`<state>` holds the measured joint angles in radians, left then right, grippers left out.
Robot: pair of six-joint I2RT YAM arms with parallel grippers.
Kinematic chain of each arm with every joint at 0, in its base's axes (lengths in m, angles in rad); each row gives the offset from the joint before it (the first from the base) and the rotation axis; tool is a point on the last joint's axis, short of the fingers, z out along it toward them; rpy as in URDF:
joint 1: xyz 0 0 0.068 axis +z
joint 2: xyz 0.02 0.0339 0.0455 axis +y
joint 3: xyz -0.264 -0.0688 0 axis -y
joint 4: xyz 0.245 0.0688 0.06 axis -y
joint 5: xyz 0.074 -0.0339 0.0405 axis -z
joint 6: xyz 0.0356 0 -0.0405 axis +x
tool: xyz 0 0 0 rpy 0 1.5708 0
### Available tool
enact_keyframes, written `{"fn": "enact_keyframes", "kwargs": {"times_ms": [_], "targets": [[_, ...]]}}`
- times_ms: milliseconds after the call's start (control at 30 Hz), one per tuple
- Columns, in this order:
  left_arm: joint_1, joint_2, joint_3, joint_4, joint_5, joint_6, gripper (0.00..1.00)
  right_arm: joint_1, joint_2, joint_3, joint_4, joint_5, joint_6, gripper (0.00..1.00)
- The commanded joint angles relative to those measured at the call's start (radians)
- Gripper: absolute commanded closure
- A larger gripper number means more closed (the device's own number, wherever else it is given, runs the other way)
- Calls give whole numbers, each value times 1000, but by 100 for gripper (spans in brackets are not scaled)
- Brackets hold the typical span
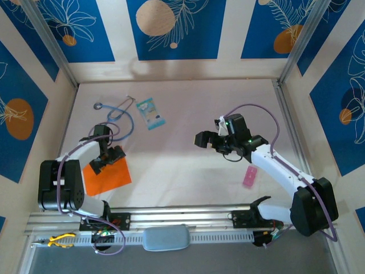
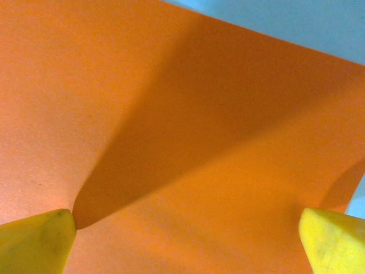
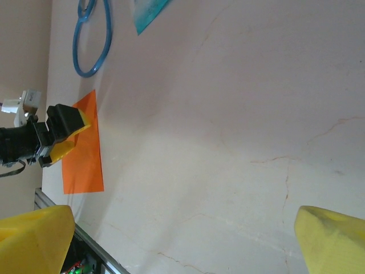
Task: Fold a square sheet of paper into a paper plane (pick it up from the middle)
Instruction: Move the square sheet of paper to the center of the table.
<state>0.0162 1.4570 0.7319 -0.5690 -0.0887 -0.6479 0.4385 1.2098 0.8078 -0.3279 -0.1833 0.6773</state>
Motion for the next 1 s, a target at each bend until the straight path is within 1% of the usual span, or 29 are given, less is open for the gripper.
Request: {"fn": "enact_keyframes", "kwargs": {"times_ms": [0, 167, 267, 400, 533, 600, 700, 833, 967], "targets": [[10, 22, 7, -35, 34, -12, 0, 8, -16, -13, -23, 27, 49, 1], [9, 20, -7, -29, 66, -10, 0, 13, -28, -25, -29, 57, 79, 1], [7, 6, -24, -11, 113, -8, 0, 13, -37, -33, -30, 64, 90, 1], [2, -18, -63, 36, 217, -18, 0, 13, -44, -41, -33, 77, 96, 1], [-22, -42, -78, 30, 247, -32, 0, 12, -47, -47, -34, 88, 108, 1], [-49, -58, -80, 24, 260, -48, 0, 12, -46, -52, -31, 90, 111, 1], [-113, -77, -76, 25, 259, -78, 0, 12, -43, -59, -26, 90, 114, 1], [-221, -67, -54, 51, 255, -141, 0, 10, -39, -56, -54, 105, 92, 1], [-345, -9, 5, 64, 227, -202, 0, -5, -48, -59, -91, 116, 77, 1]]}}
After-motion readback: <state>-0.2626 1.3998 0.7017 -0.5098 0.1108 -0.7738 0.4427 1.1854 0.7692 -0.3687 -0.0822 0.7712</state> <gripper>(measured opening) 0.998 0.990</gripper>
